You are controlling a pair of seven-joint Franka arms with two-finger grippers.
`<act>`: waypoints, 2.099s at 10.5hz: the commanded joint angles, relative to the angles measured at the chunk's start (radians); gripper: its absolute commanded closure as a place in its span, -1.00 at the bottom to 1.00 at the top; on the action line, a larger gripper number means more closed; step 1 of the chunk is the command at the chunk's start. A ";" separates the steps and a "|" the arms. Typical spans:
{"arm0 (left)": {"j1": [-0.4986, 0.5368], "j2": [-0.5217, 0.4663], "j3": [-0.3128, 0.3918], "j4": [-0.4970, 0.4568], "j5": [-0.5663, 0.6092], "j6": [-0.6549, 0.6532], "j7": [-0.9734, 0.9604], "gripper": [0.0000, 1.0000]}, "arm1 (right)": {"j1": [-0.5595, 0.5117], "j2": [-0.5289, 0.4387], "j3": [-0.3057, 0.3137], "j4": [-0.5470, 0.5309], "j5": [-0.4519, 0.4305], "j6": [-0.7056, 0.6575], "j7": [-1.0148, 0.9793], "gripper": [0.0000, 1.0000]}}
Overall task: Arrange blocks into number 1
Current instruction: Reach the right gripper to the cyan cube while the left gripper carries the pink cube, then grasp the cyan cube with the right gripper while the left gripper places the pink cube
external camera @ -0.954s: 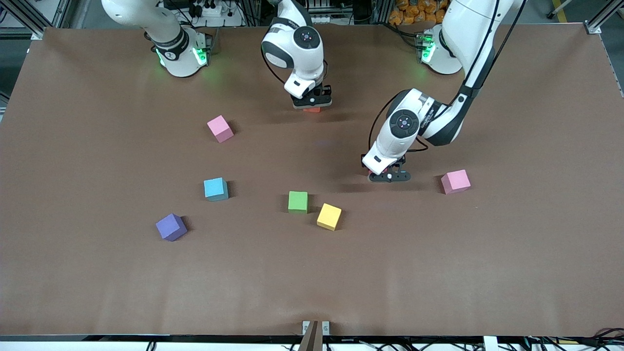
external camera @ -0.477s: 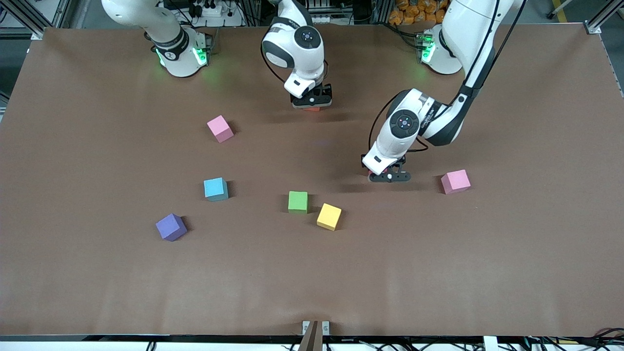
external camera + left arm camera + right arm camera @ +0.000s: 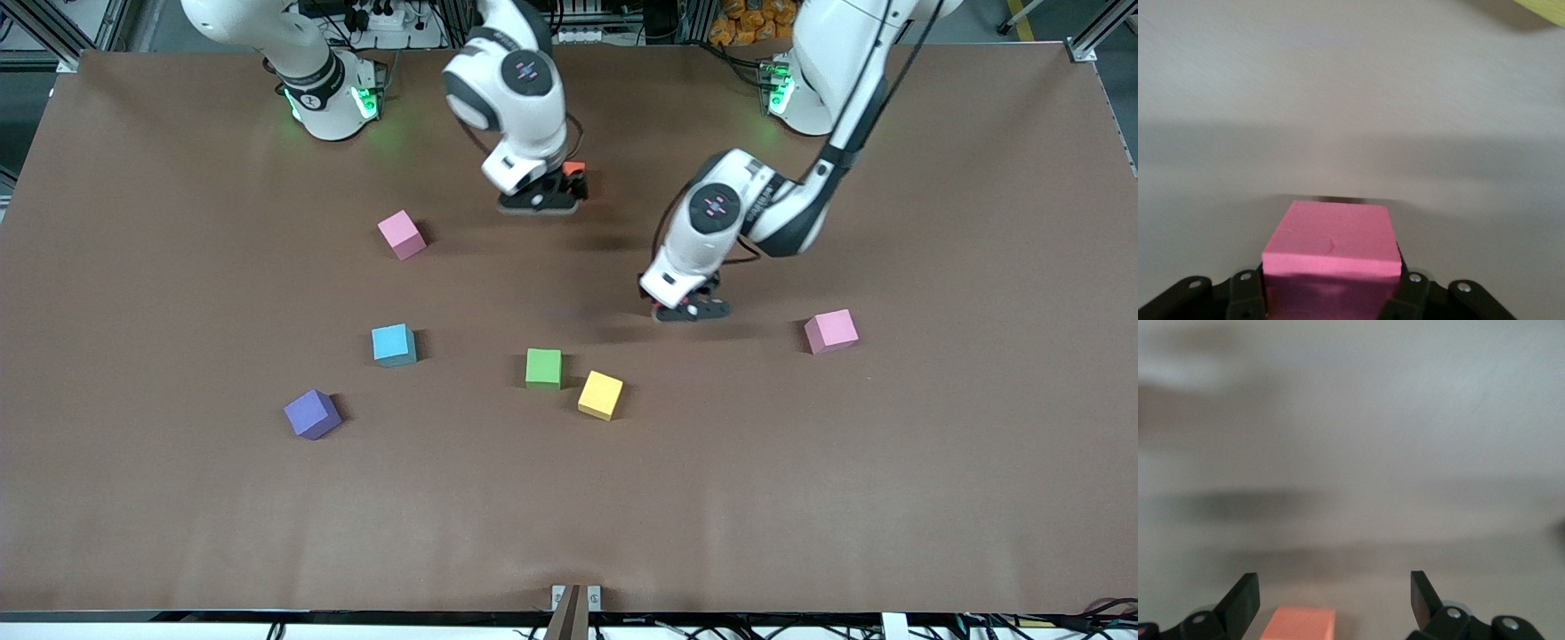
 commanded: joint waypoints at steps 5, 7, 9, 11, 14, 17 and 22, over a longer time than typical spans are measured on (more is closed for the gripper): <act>-0.278 0.030 -0.031 0.138 -0.006 -0.147 -0.218 1.00 | -0.421 -0.008 0.012 0.024 -0.009 -0.007 -0.544 -1.00; -0.341 0.117 -0.032 0.220 -0.006 -0.147 -0.278 1.00 | -0.490 0.001 0.010 0.031 -0.007 -0.002 -0.607 -1.00; -0.382 0.142 -0.031 0.231 -0.006 -0.147 -0.294 1.00 | -0.506 0.018 0.007 0.041 -0.002 0.000 -0.631 -1.00; -0.384 0.148 -0.031 0.228 -0.006 -0.147 -0.294 1.00 | -0.506 0.044 0.005 0.067 -0.007 0.001 -0.652 -1.00; -0.382 0.154 -0.032 0.222 -0.006 -0.147 -0.288 1.00 | -0.557 0.107 0.005 0.081 -0.010 0.062 -0.831 -1.00; -0.384 0.164 -0.035 0.215 -0.006 -0.147 -0.283 1.00 | -0.622 0.153 0.004 0.108 -0.010 0.089 -0.973 -1.00; -0.384 0.164 -0.048 0.202 -0.006 -0.146 -0.283 1.00 | -0.587 0.216 -0.028 0.143 0.126 0.089 -0.947 -1.00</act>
